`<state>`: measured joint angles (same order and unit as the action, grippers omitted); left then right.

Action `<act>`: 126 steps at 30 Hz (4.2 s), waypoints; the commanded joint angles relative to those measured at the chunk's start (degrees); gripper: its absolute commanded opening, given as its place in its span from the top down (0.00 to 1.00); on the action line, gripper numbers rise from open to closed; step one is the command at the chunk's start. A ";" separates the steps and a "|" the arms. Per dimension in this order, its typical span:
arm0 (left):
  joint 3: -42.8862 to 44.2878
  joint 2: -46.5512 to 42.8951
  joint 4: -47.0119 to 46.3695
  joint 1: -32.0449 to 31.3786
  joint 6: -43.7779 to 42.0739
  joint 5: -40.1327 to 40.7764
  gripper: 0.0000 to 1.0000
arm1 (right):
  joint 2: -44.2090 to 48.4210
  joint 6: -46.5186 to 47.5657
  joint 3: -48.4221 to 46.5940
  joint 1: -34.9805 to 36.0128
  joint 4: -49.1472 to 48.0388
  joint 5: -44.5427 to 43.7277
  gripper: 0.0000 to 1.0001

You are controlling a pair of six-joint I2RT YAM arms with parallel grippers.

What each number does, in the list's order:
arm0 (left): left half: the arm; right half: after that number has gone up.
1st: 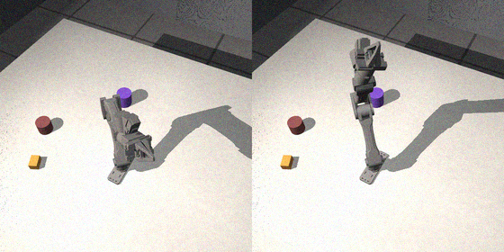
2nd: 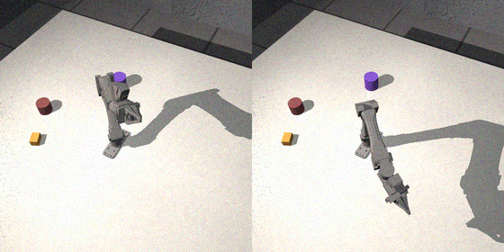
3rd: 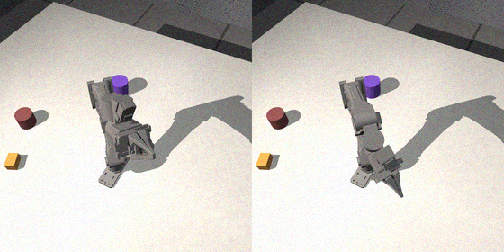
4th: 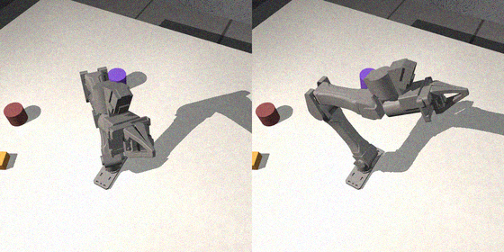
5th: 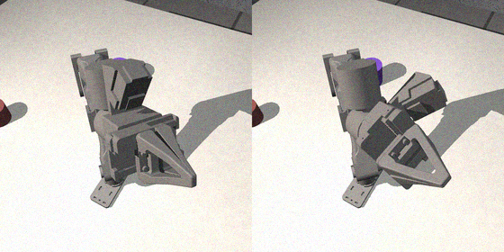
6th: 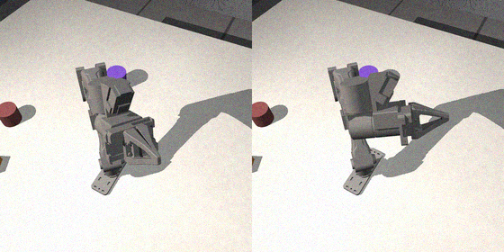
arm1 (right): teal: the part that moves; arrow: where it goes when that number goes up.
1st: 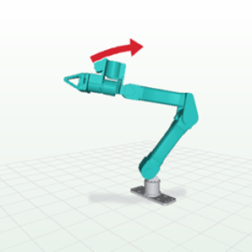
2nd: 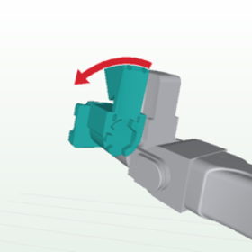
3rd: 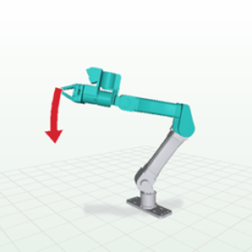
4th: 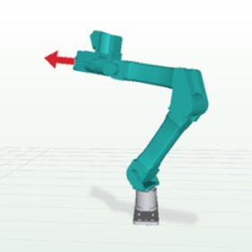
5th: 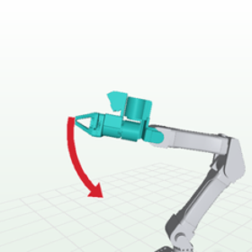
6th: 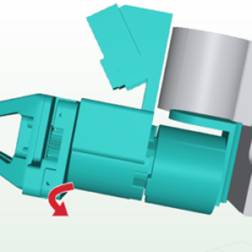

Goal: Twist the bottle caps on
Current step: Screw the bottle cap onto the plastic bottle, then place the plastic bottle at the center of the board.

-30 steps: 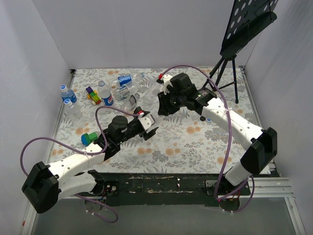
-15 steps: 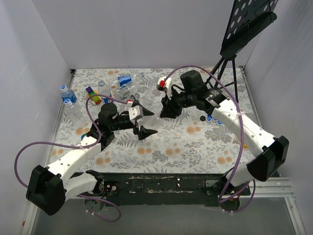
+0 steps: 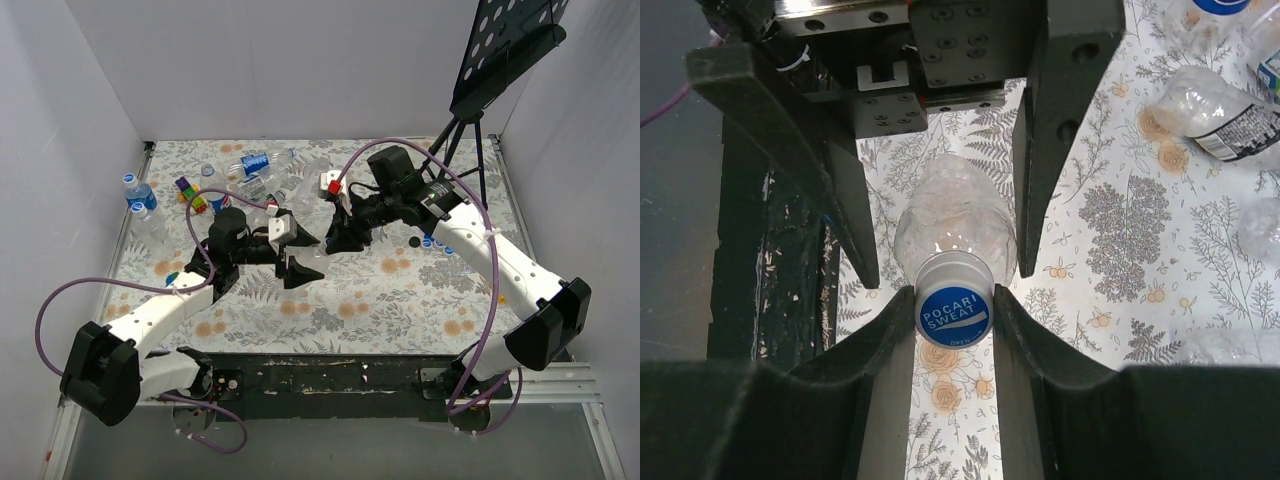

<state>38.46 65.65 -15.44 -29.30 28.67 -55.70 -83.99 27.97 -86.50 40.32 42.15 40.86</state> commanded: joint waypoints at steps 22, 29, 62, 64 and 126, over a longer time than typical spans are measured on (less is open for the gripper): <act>-0.22 -4.38 -1.17 -3.29 -5.09 28.75 1.00 | -8.91 -31.63 -10.54 2.84 3.90 -30.39 0.99; -5.49 -7.38 -7.75 -14.37 -11.70 58.83 1.00 | -7.25 -43.69 -5.52 4.68 -2.95 -36.64 0.99; 2.68 1.06 2.35 -3.04 -2.83 1.22 1.00 | 10.25 -0.12 3.10 1.26 -7.10 -6.16 0.32; 2.94 1.32 2.52 -3.04 -2.74 -0.19 1.00 | 8.85 2.43 1.69 1.35 -4.28 -3.61 0.34; -14.98 -17.65 -19.71 2.92 0.33 74.15 1.00 | 31.42 -31.40 36.12 7.23 -43.28 -43.50 0.17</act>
<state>26.20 52.62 -30.81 -29.43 27.14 11.46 -55.42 -5.67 -55.55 47.90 9.08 0.25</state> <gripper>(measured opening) 0.576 0.820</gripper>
